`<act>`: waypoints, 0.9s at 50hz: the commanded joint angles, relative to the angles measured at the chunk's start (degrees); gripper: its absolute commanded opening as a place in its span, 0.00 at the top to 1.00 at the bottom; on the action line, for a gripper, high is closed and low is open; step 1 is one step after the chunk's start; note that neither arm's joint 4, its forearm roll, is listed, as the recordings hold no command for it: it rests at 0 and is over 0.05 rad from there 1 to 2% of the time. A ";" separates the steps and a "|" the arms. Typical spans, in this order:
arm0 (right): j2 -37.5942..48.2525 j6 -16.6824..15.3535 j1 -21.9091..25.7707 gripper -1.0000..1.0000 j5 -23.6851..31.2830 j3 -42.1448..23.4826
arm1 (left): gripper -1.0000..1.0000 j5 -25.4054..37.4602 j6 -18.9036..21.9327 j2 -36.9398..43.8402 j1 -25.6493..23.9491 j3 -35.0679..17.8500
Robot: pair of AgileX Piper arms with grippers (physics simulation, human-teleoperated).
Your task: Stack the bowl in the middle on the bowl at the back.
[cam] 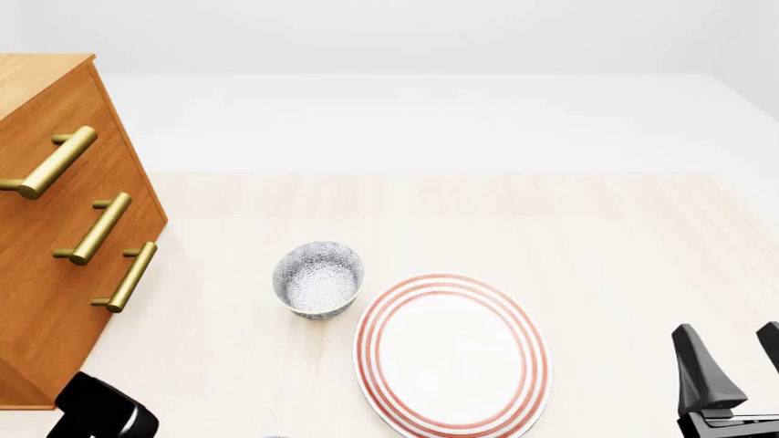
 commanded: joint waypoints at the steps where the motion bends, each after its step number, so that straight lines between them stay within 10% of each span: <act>1: -0.02 -0.09 0.06 0.00 -0.02 -0.02 | 0.00 0.31 -0.47 -1.34 0.35 1.94; 19: -0.03 -0.11 0.05 0.00 0.05 -0.06 | 0.00 0.22 -0.33 -1.31 0.64 2.31; 30: 0.17 -1.31 0.37 0.00 0.82 -1.03 | 0.00 8.07 6.53 -4.80 8.12 -8.30; 45: -0.15 0.27 1.94 0.00 15.05 -16.22 | 0.00 15.81 7.60 -14.22 14.80 -12.41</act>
